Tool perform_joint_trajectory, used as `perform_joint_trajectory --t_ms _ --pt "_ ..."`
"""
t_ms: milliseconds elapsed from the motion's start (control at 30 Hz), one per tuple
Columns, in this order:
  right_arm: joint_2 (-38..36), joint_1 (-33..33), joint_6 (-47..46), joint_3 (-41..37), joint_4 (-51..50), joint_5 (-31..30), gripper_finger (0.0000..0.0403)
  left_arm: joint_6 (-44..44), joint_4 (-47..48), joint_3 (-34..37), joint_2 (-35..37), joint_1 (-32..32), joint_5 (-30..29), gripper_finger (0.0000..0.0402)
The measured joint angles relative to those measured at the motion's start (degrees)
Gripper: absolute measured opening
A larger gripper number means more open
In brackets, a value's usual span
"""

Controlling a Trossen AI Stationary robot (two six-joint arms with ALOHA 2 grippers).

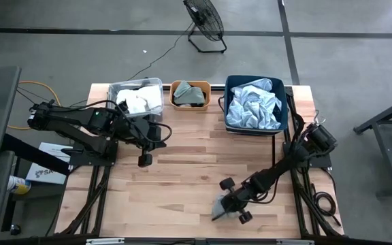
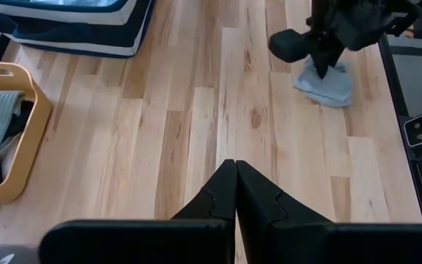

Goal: Pick & Place Cloths
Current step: Put the light gray sock into the yellow bin

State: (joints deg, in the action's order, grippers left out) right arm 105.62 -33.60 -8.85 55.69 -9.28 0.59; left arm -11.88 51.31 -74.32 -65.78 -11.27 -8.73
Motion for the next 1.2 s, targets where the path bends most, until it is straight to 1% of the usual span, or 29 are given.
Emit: perform_joint_trajectory --t_ms 67,133,233,333,433,567,667,767,833,933,1000,1100,1200 --pt "0.06 0.99 -5.45 1.2 -0.75 -0.49 0.0013 0.0 0.19 0.0 0.0 0.0 0.0 0.0" --pt "-0.11 2.19 -10.74 3.1 -2.65 -2.23 0.0012 0.0 0.51 0.0 0.0 0.0 0.0 0.0" --pt "-0.96 4.65 -16.84 7.23 -5.33 -2.89 0.0008 -0.01 0.76 0.0 0.0 0.0 -0.55 0.0" --pt "-1.95 7.34 -21.32 11.54 -11.75 -3.65 0.0008 -0.01 0.76 0.0 0.02 0.0 -1.6 0.0" --pt "-2.71 10.43 -22.25 16.0 -17.59 -3.5 0.0007 0.05 0.79 0.0 0.02 0.0 -2.44 0.0" --pt "-3.69 14.27 -21.18 21.3 -21.8 -4.51 0.0006 1.48 0.26 0.0 0.02 0.0 -4.56 0.0" --pt "-4.37 17.2 -21.51 24.3 -23.85 -5.08 0.0006 2.78 -0.81 0.0 0.02 0.0 -7.96 0.0" --pt "-5.91 20.32 -22.57 26.49 -26.2 -4.88 0.0006 5.75 -2.14 -0.02 0.02 0.0 -12.77 0.0007" --pt "-7.08 22.48 -23.65 26.69 -27.81 -4.89 0.0005 8.26 -2.32 -0.01 0.02 0.01 -14.91 0.0023" --pt "-9.02 25.89 -24.21 26.66 -31.37 -4.87 0.0005 10.44 -2.49 -0.01 0.02 1.06 -17.24 0.0067" --pt "-9.98 28.66 -23.68 26.77 -32.14 -4.78 0.0005 11.72 -3.15 -0.02 -0.33 2.5 -17.66 0.0109" --pt "-11.29 32.47 -21.57 26.8 -32.61 -4.89 0.0005 13.88 -4.79 -0.01 -1.02 5.88 -18.93 0.0184" --pt "-12.12 36.06 -19.23 26.74 -30.16 -4.84 0.0005 16.1 -8.24 0.01 -2.0 9.69 -18.7 0.0249"
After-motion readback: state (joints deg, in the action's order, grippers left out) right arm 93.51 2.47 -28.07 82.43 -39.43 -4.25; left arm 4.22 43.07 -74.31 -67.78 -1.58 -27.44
